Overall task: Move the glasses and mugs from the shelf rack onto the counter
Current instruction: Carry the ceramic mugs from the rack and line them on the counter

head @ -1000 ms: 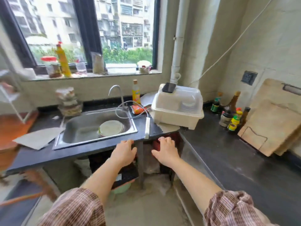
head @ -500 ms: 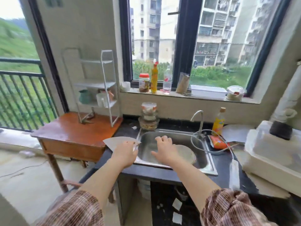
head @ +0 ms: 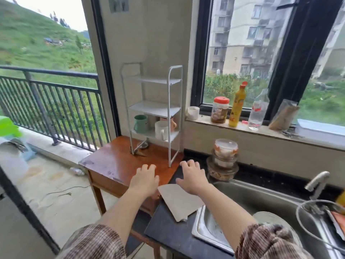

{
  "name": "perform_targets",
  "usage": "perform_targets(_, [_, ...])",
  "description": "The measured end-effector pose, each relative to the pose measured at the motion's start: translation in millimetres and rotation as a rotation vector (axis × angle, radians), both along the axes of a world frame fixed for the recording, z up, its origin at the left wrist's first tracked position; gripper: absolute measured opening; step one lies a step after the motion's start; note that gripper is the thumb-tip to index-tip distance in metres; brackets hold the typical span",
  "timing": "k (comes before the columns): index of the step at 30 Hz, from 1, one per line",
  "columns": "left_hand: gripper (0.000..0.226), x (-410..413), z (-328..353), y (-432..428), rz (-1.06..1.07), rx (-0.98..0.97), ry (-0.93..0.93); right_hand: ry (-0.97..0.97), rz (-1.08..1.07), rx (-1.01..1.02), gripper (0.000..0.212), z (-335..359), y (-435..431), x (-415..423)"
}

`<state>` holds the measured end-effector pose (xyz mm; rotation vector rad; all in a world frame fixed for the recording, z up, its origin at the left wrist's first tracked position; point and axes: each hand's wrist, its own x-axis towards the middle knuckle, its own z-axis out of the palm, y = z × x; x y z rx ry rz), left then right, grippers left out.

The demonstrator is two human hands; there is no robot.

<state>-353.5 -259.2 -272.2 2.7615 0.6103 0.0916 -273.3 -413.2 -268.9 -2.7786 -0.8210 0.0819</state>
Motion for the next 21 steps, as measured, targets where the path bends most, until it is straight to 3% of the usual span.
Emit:
perform_targets(7, [0.045, 66, -1, 89, -0.001, -0.017, -0.073, -0.034, -0.008, 0.009, 0.055, -2, 94, 61])
perform_targets(15, [0.056, 152, -14, 207, -0.055, -0.099, -0.070, 0.022, -0.188, 0.051, 0.063, -15, 196, 127])
perform_targets(21, [0.059, 210, -16, 273, 0.007, -0.275, -0.190, 0.067, -0.342, 0.236, 0.045, -20, 238, 168])
